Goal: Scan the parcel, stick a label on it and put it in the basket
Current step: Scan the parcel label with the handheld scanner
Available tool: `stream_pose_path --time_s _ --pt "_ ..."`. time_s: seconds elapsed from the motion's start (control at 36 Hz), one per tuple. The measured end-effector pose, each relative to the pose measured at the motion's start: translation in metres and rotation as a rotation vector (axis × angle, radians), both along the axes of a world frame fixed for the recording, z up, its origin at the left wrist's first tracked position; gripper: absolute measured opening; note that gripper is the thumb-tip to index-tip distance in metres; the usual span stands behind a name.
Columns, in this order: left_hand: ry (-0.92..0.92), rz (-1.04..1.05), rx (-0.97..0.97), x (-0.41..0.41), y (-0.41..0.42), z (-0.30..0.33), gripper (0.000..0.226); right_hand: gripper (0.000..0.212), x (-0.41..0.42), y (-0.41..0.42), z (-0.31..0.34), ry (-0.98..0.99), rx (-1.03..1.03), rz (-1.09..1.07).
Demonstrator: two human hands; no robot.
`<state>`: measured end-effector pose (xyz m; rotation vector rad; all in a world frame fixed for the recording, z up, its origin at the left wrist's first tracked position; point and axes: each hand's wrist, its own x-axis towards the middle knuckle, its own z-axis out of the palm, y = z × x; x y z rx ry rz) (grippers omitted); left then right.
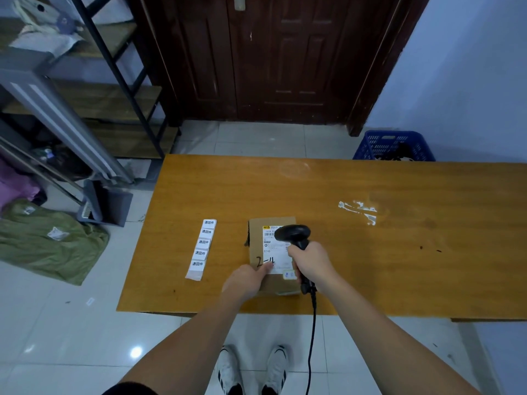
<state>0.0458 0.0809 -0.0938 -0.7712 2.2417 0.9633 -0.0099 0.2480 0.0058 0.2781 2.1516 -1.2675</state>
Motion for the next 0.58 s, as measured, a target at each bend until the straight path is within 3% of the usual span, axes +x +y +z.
stream_pose_path --time_s 0.33,0.58 --pt "-0.014 -0.023 0.009 -0.010 0.003 0.003 0.071 0.025 -0.008 -0.007 0.004 0.005 -0.042 -0.014" --pt "0.002 -0.023 0.036 -0.017 0.004 0.007 0.059 0.025 -0.019 -0.008 0.006 0.004 -0.043 -0.020"
